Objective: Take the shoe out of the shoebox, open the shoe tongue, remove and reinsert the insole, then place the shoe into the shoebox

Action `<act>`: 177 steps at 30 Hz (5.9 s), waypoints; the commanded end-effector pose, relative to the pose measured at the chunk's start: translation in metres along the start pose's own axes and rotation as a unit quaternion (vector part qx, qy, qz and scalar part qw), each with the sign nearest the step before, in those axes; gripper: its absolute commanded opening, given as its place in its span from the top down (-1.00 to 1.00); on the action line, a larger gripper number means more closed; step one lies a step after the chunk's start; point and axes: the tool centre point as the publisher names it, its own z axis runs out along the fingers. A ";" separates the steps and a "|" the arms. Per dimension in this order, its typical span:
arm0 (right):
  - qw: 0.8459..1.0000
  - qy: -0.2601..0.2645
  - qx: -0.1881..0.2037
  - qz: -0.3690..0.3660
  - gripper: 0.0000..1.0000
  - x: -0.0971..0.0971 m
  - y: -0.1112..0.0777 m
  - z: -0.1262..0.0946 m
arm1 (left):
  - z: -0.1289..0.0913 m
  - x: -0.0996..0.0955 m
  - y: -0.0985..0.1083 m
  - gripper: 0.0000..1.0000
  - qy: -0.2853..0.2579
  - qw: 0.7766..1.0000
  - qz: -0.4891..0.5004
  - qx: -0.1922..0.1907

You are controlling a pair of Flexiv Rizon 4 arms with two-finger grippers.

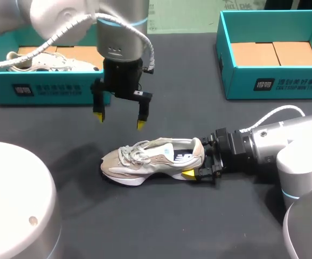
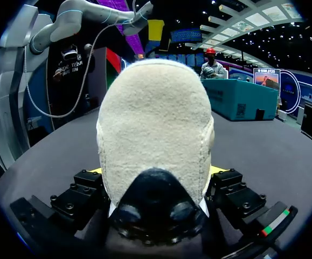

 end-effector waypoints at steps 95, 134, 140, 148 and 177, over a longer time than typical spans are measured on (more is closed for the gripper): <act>1.000 -0.001 0.002 0.000 1.00 0.001 0.000 0.003 | 0.108 0.119 -0.026 0.00 -0.165 0.971 -0.171 -0.031; 1.000 -0.001 0.002 0.000 1.00 0.001 0.000 0.003 | 0.089 0.086 -0.010 0.80 -0.229 0.958 -0.167 -0.044; 1.000 -0.001 0.002 0.000 1.00 0.001 0.000 0.003 | 0.079 0.075 -0.001 1.00 -0.192 0.965 -0.175 -0.029; 1.000 -0.001 0.002 0.000 1.00 0.001 0.000 0.003 | 0.066 0.054 0.012 1.00 -0.091 0.979 -0.183 0.003; 1.000 -0.001 0.002 0.000 1.00 0.001 0.000 0.003 | 0.095 -0.021 0.012 1.00 0.119 0.985 -0.128 0.017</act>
